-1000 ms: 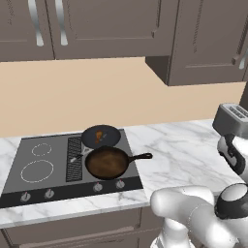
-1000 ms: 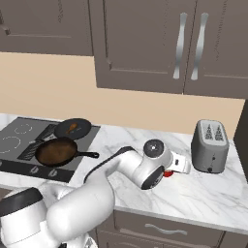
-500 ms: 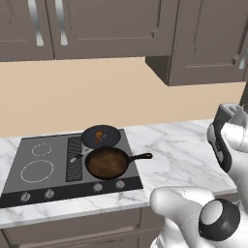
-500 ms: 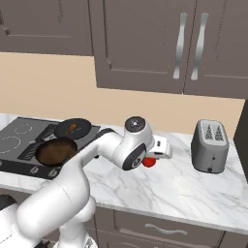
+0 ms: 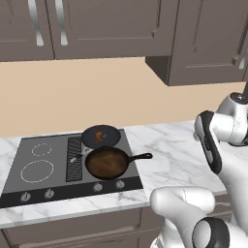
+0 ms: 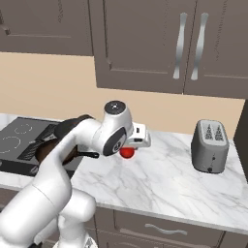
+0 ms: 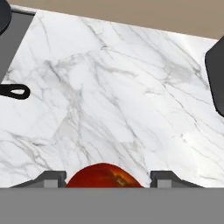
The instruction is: Place both pans onto different burners. Then place the tomato and the chicken drumstick on different pans.
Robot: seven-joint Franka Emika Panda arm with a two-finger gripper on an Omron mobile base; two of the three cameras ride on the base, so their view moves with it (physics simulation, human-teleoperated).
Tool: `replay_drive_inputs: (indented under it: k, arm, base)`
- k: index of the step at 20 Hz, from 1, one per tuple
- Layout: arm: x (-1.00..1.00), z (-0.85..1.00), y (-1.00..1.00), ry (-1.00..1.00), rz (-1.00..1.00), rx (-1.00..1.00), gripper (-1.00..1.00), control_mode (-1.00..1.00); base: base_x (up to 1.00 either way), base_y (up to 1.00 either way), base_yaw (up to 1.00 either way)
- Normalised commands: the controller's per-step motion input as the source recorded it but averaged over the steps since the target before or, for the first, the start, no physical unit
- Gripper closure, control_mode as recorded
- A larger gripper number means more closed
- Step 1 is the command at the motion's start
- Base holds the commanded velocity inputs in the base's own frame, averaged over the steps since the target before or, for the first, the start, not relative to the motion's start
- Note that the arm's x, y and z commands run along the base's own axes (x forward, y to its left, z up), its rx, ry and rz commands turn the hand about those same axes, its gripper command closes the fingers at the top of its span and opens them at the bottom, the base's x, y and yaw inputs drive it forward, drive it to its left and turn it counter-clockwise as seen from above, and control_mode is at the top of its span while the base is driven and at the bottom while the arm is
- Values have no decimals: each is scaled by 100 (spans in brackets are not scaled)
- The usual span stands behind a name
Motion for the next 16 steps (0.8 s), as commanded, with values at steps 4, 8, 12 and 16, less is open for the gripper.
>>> replay_drive_inputs:
  k: [4, 8, 12, 16]
  arm:
    - [0, 0, 85, 0, 11, 5, 100, -100]
    - [0, -4, 85, -3, 12, 6, 100, -100]
    - [0, -1, 92, -4, 11, 5, 100, -100]
    - [0, -1, 95, -3, 11, 4, 100, -100]
  base:
    - [0, 0, 0]
    - [0, 0, 0]
    - [0, 0, 0]
    - [0, 0, 0]
